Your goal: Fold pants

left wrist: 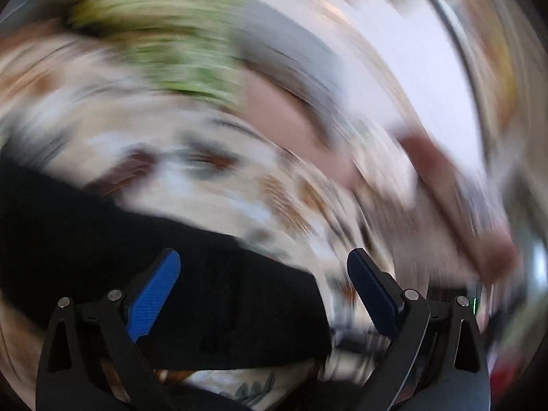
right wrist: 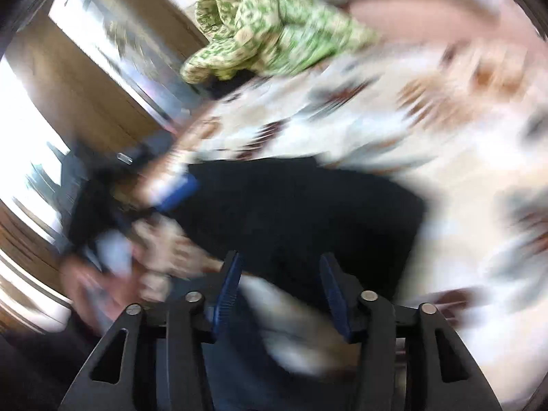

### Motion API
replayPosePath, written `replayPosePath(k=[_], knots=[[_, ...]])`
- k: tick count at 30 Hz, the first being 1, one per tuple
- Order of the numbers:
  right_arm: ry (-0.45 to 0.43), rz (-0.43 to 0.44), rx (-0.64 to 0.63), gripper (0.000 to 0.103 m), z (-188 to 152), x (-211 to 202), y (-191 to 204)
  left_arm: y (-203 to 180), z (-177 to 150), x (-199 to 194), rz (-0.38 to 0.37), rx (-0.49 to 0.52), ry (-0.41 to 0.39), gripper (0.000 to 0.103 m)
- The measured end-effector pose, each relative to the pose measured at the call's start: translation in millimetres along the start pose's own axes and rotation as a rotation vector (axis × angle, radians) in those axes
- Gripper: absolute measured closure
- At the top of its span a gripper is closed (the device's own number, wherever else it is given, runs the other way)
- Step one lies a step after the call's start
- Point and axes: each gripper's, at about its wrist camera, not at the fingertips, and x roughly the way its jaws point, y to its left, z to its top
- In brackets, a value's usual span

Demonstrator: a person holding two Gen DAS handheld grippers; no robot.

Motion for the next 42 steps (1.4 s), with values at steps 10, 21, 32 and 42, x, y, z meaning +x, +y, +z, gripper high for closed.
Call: replayPosePath(k=[10,21,32,42], knots=[[0.015,-0.123,-0.404,0.054,-1.9,15.2,-38.4,-37.4,-2.2,80.6,-0.187,0.606,0.352,0.025],[0.110,-0.012,-0.529,0.055,7.8,71.2,-35.1,-14.8,-46.1,95.6,-0.065,0.672,0.442,0.031],[0.081,-0.022,-0.482,0.054,17.9,59.3,-23.1,-18.4,-44.3,94.0,-0.062,0.634,0.468,0.023],[0.175,-0.041,-0.535,0.054,35.8,116.3,9.1,-10.7,-49.0,89.1,-0.023,0.626,0.477,0.016]])
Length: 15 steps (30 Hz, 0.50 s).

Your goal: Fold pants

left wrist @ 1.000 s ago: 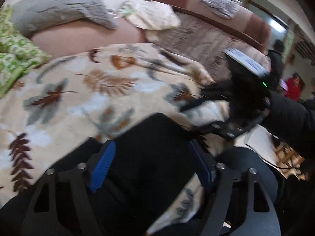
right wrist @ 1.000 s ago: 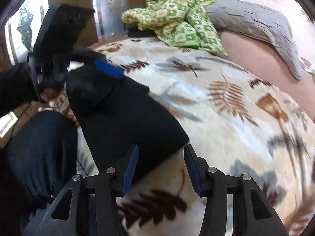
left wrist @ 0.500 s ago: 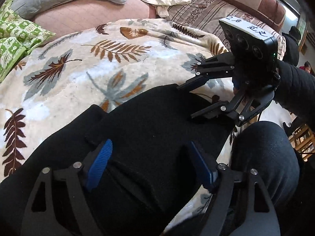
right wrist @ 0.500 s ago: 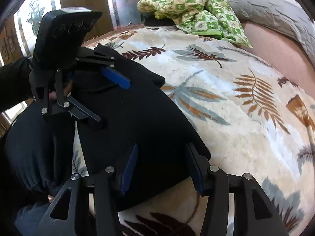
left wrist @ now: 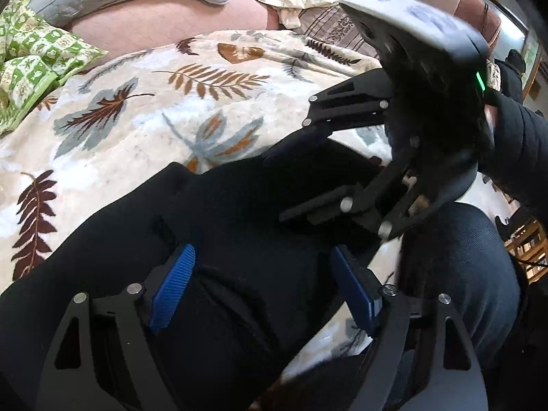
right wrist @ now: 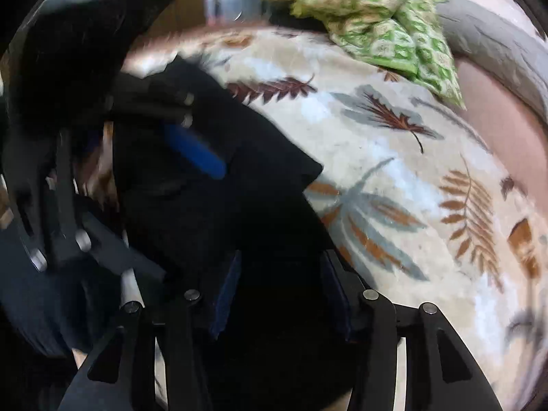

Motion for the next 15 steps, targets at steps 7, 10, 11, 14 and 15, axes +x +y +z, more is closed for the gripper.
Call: replayPosePath(k=[7,10,11,14,15], knots=[[-0.095,-0.023,-0.026,0.054,-20.8,-58.3,7.1,2.5,-5.1,-1.8,-0.011,-0.014,-0.031,0.015],[-0.040,-0.003,-0.015,0.054,-43.8,-54.4,8.0,4.9,-6.4,-2.5,-0.022,-0.020,-0.047,0.015],[0.014,-0.022,-0.024,0.054,-49.8,-40.3,9.7,5.6,-6.5,-3.0,-0.027,-0.026,-0.054,0.015],[-0.027,-0.027,0.018,0.050,-51.4,-38.5,10.2,9.1,-9.8,-15.2,-0.016,-0.070,-0.084,0.015],[-0.028,-0.030,0.017,0.050,-49.9,-40.9,11.2,10.3,-11.8,-21.1,-0.009,-0.086,-0.095,0.015]])
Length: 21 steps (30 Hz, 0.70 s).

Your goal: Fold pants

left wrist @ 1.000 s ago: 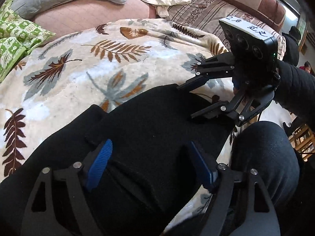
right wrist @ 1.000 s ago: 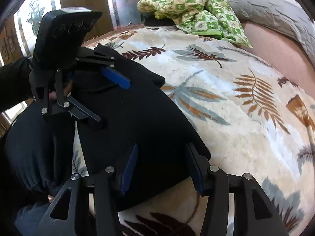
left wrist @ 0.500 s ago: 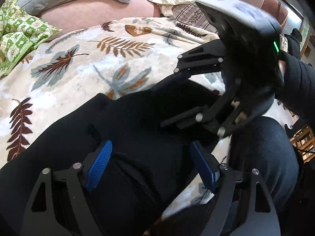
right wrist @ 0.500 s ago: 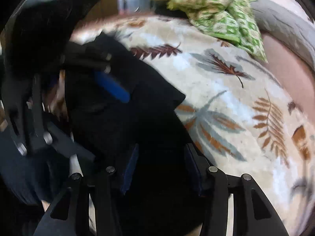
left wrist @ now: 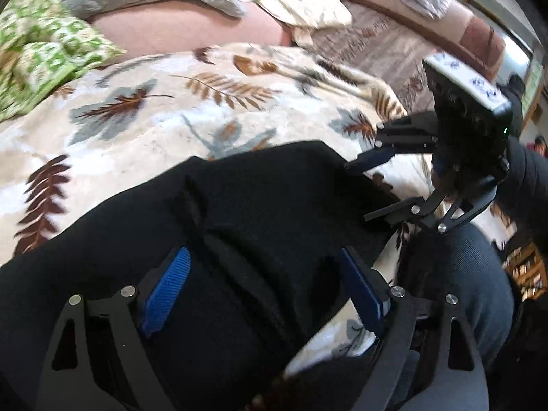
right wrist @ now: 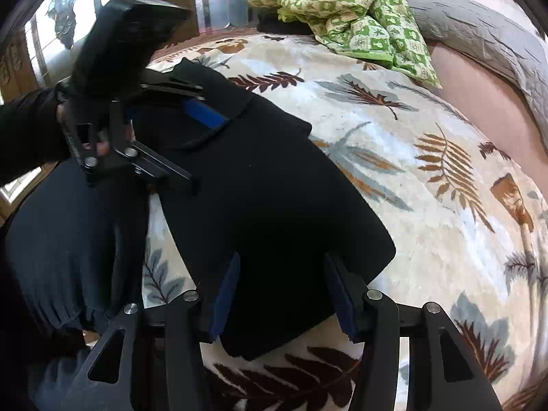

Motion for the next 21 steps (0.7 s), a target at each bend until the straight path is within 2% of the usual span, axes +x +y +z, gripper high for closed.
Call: replayPosePath(k=[3,5,6,7,9,12,14,16,18,21], knots=[[-0.004,-0.011,0.022,0.052,7.7,-14.2,4.6,8.3,-11.4,-34.9,0.054,-0.066,-0.077,0.015],[-0.026,-0.080,0.114,0.049,16.3,-31.2,8.9,16.0,-27.1,-65.3,0.082,-0.143,-0.156,0.015],[-0.036,-0.095,0.165,0.038,17.9,-36.0,8.4,19.1,-32.4,-73.8,0.089,-0.176,-0.180,0.015],[-0.064,-0.094,0.267,0.025,18.9,-44.9,8.3,23.1,-43.0,-87.8,0.109,-0.238,-0.216,0.015],[-0.125,-0.034,0.424,0.019,17.0,-54.3,9.6,26.5,-56.2,-103.2,0.148,-0.314,-0.258,0.015],[-0.182,0.097,0.503,0.019,10.7,-53.7,29.2,17.4,-80.0,-129.9,0.237,-0.403,-0.345,0.015],[-0.205,0.099,0.457,0.019,6.4,-48.3,48.0,14.4,-94.9,-143.6,0.293,-0.449,-0.378,0.015],[-0.195,0.054,0.444,0.019,7.8,-48.3,53.7,19.9,-115.4,-151.5,0.326,-0.529,-0.400,0.015],[-0.225,0.059,0.458,0.019,6.7,-52.9,51.8,31.6,-133.4,-152.7,0.337,-0.623,-0.410,0.014],[-0.249,0.080,0.548,0.019,-3.2,-56.0,36.7,56.6,-154.3,-151.8,0.271,-0.754,-0.444,0.014]])
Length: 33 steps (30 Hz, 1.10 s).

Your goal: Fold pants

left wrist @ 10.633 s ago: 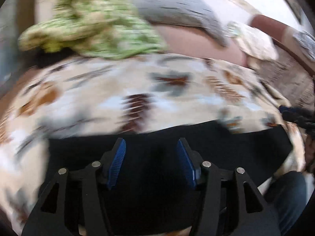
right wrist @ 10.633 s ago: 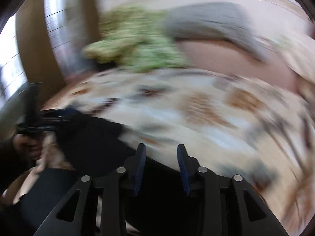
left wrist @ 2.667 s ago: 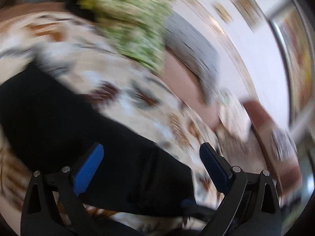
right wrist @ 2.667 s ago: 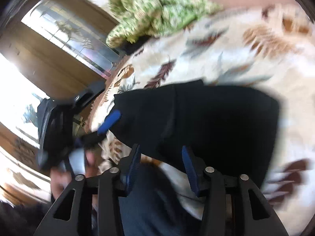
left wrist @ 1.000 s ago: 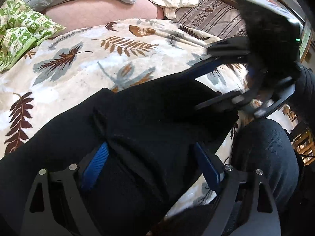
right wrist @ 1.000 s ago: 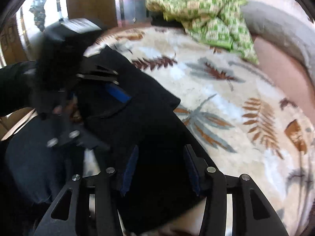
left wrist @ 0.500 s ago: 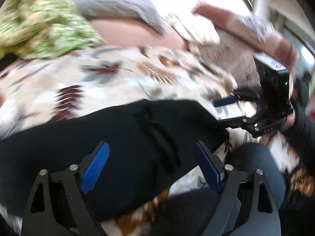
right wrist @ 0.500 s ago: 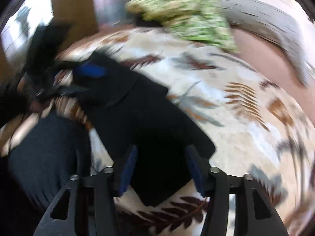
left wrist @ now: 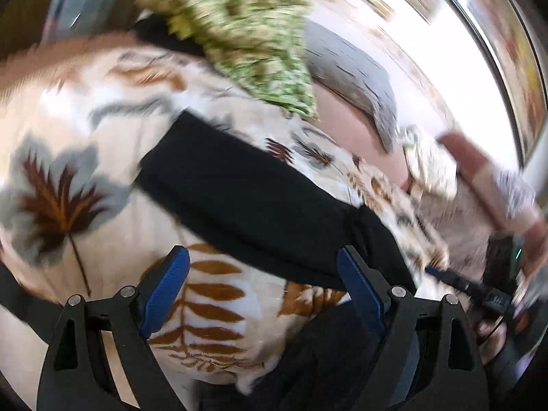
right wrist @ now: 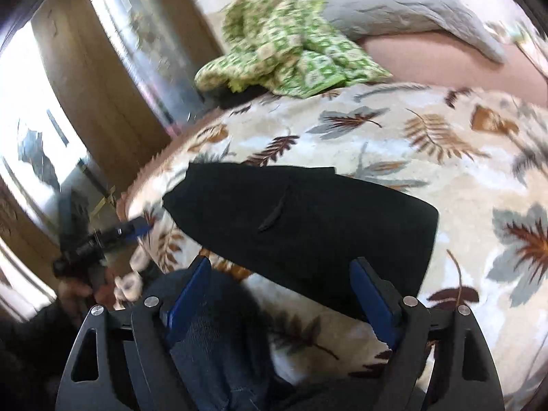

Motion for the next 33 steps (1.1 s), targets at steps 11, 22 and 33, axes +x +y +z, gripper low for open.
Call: replayPosePath(k=[11,22,33], knots=[[0.023,0.040,0.112,0.019,1.9,4.6,-18.3,73.9,30.4,36.3,-0.136,-0.494,-0.091,0.014],[0.029,0.049,0.119,0.019,0.7,5.5,-19.0,70.2,39.5,36.0,-0.182,-0.585,-0.155,0.015],[0.039,0.055,0.128,0.019,1.4,7.0,-19.7,92.4,24.3,41.9,-0.029,-0.614,-0.134,0.093]])
